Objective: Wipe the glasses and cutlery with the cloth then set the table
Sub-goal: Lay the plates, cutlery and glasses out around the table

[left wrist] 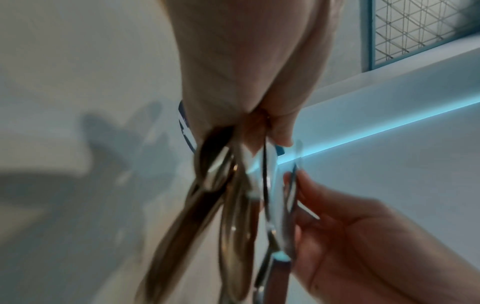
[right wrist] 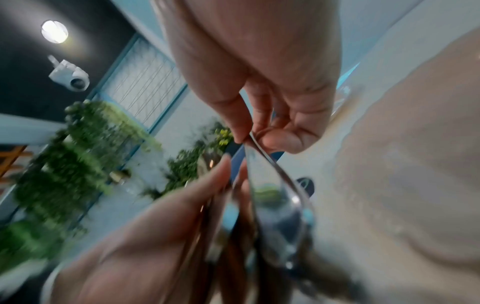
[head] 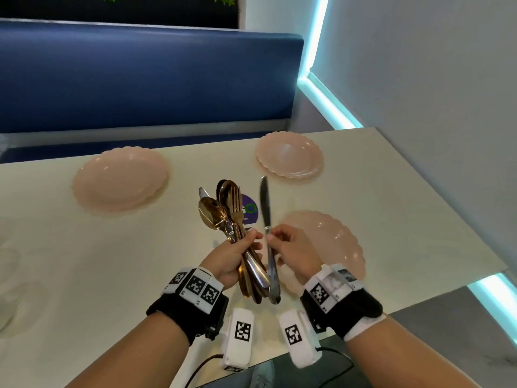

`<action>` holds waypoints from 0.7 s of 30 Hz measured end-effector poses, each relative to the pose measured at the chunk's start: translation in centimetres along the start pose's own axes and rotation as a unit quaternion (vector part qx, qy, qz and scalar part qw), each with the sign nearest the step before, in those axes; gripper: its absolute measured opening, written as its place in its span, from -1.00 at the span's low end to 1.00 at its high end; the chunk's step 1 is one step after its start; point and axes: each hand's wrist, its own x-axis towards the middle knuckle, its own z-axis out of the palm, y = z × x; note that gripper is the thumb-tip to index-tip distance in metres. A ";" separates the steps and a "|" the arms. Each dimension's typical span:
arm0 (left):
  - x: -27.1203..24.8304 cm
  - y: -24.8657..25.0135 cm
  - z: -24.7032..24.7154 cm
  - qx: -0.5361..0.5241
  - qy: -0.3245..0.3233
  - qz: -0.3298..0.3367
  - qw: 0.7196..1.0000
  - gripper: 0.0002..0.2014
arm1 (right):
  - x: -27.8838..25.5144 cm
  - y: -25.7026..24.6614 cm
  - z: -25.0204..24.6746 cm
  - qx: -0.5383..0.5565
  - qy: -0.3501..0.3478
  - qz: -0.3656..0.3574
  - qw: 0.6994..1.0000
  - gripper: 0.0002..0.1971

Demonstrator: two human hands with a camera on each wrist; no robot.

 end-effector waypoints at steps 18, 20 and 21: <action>3.7 -3.1 5.2 0.041 -0.013 -0.019 0.999 -0.85 | 5.1 14.2 -19.7 -0.295 0.150 0.124 0.936 -0.81; 3.9 -3.4 5.4 0.052 -0.016 -0.018 0.998 -0.85 | 5.1 14.3 -19.5 -0.291 0.155 0.103 0.938 -0.79; 4.0 -3.6 5.6 0.056 -0.015 -0.018 0.998 -0.85 | 5.1 14.4 -19.5 -0.291 0.153 0.093 0.940 -0.79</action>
